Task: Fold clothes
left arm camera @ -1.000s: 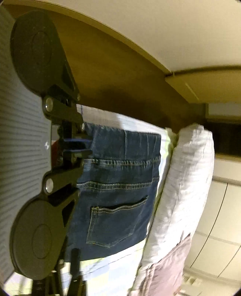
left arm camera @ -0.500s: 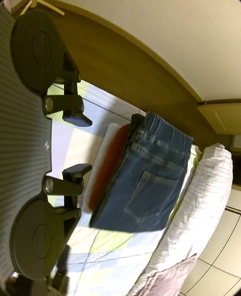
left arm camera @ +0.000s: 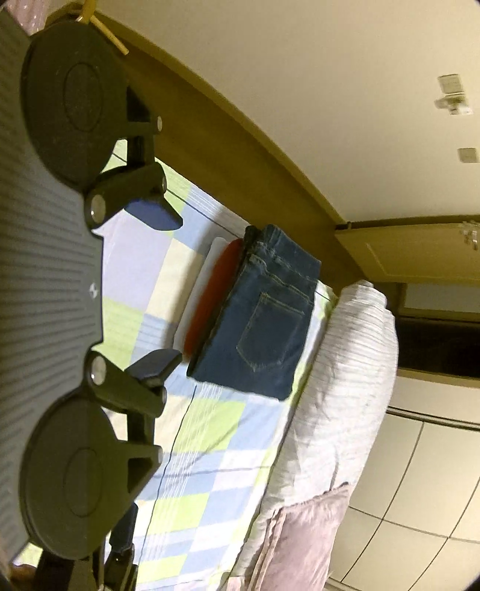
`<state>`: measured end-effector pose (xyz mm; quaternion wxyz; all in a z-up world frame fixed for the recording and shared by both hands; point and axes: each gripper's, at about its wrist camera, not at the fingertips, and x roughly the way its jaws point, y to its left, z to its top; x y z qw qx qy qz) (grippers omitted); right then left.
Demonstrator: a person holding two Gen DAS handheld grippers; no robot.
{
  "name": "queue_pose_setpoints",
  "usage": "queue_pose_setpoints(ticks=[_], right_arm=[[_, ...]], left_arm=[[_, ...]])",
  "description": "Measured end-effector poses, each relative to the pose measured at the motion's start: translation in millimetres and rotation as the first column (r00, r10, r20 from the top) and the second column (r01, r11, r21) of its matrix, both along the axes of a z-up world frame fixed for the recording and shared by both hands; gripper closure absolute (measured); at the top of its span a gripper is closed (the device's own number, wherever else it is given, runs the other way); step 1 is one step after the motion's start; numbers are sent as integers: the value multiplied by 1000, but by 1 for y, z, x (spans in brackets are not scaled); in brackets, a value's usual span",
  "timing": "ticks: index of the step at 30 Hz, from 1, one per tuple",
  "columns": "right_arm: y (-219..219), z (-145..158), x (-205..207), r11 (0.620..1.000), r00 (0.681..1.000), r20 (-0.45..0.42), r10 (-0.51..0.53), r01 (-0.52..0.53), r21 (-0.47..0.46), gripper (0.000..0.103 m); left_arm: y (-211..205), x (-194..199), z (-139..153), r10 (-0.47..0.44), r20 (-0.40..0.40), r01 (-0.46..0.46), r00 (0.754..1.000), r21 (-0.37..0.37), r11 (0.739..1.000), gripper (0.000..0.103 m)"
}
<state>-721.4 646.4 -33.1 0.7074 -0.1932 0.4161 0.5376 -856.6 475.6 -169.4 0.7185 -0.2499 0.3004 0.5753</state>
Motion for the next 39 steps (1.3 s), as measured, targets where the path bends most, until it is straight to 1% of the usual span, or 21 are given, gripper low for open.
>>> queue_pose_setpoints(ticks=[3, 5, 6, 8, 11, 13, 15, 18, 20, 27, 35, 39], right_arm=[[-33, 12, 0, 1000, 1000, 18, 1, -1, 14, 53], [-50, 18, -1, 1000, 999, 32, 10, -11, 25, 53], [-58, 20, -2, 999, 999, 40, 15, -16, 31, 53], [-71, 23, -5, 999, 998, 58, 23, -25, 40, 52], [-83, 24, -12, 999, 994, 101, 30, -34, 36, 52], [-90, 25, -17, 999, 990, 135, 35, -40, 33, 52], [-97, 27, -22, 997, 986, 163, 45, -54, 50, 52], [-105, 29, -26, 997, 980, 195, 42, -55, 62, 52], [-108, 31, -27, 998, 980, 194, 35, -45, 49, 52], [-106, 29, -24, 1000, 994, 105, 10, -11, 15, 52], [-81, 15, -24, 998, 998, 25, -57, 58, -38, 52], [-60, 9, -31, 995, 997, 21, -81, 82, -65, 52]], left_arm=[[-37, 4, 14, 38, -31, -36, 999, 75, 997, 20], [-60, 5, 22, 68, -45, -62, 997, 121, 991, 19], [-70, 5, 24, 80, -42, -74, 996, 132, 989, 19], [-88, 5, 26, 100, -37, -94, 994, 144, 985, 19], [-111, 8, 28, 115, -47, -108, 992, 142, 984, 18], [-120, 11, 26, 114, -64, -105, 991, 137, 985, 19], [-126, 13, 24, 116, -79, -106, 990, 128, 986, 19], [-130, 14, 22, 137, -92, -128, 986, 98, 987, 19], [-133, 14, 22, 144, -96, -137, 985, 78, 988, 19], [-126, 11, 16, 120, -111, -117, 987, 28, 993, 19], [-89, -6, -7, 47, -115, -54, 992, -63, 997, 19], [-66, -15, -15, 3, -117, -13, 993, -87, 996, 20]])
